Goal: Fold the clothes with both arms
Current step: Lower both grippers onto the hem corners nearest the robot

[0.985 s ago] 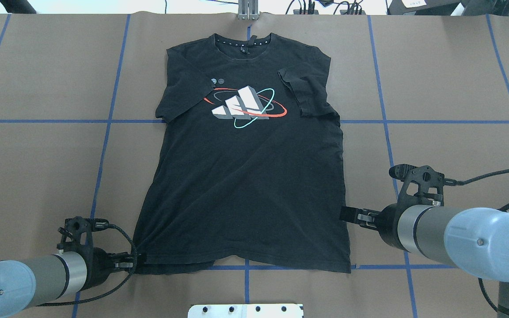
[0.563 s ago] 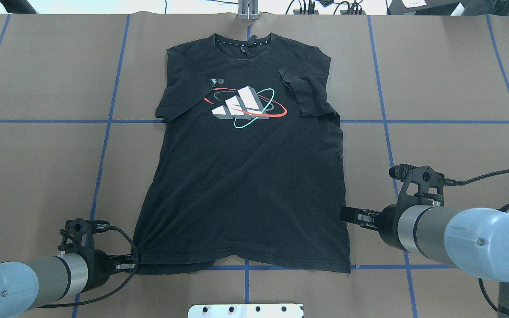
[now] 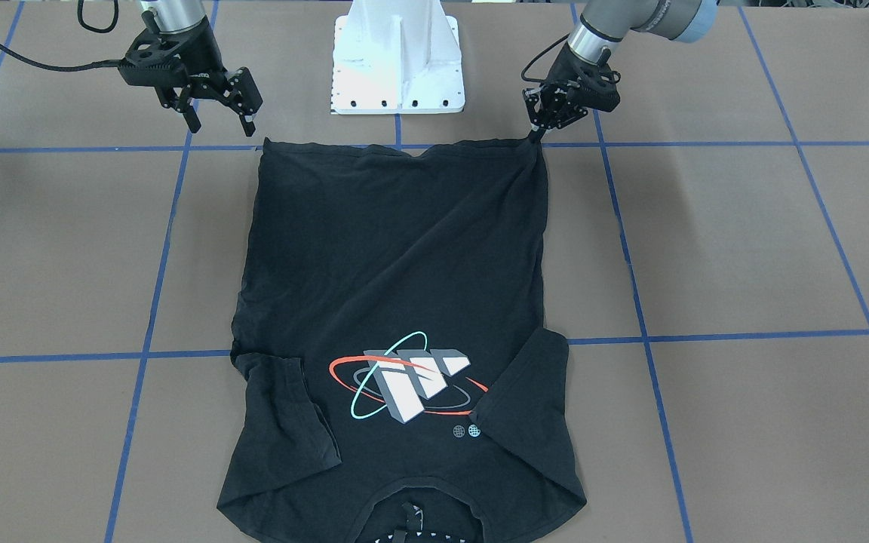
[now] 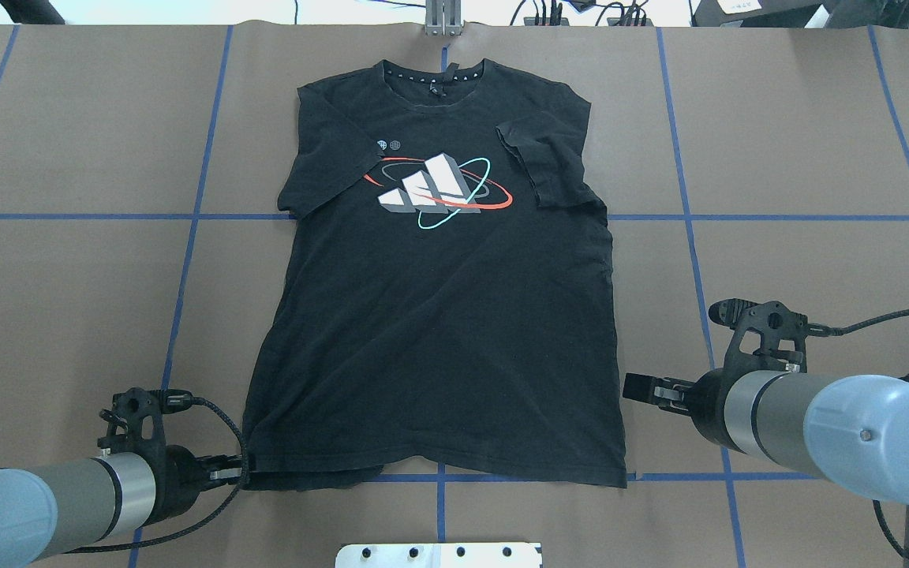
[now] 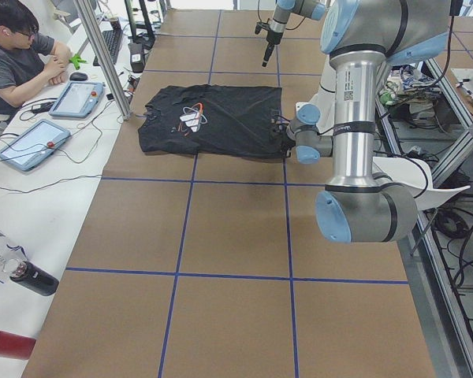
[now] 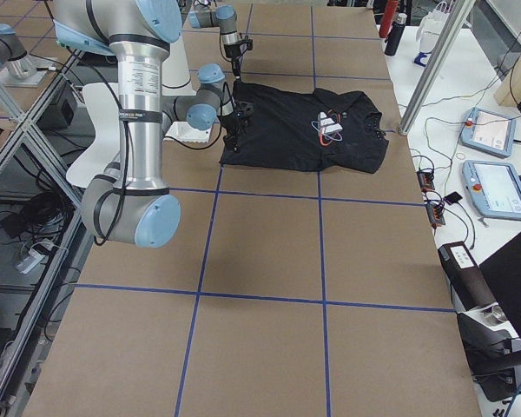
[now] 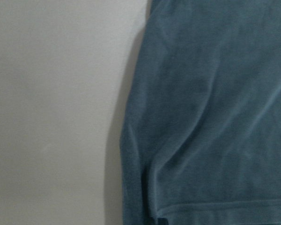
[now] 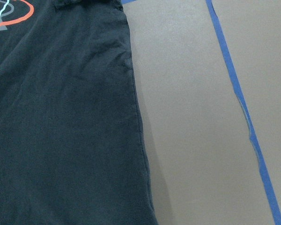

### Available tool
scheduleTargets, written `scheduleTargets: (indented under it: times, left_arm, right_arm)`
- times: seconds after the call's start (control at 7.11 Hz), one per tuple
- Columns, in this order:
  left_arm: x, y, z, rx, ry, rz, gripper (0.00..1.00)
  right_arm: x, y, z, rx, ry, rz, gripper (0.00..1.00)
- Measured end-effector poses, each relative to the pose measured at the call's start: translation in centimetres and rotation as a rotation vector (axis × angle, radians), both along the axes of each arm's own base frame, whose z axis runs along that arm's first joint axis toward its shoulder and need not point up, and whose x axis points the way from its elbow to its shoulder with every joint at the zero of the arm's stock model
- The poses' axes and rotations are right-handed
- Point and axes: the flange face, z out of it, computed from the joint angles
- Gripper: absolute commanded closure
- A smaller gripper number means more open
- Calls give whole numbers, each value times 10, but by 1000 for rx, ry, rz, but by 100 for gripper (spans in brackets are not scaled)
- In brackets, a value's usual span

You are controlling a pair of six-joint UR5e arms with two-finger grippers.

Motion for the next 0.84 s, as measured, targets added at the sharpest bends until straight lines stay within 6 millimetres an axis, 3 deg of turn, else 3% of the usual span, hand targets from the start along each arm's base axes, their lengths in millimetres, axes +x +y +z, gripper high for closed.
scheduleTargets:
  times: [0.42, 0.7, 0.84]
  left_arm:
    - [-8, -1, -16, 9, 33, -16, 100]
    - [-9, -3, -18, 21, 35, -39, 100]
    - [-10, -4, -18, 26, 34, -49, 100]
  right_arm:
    - [-29, 12, 25, -5, -11, 21, 5]
    - [-62, 40, 40, -6, -4, 61, 15]
    - [-76, 55, 47, 5, -8, 76, 28]
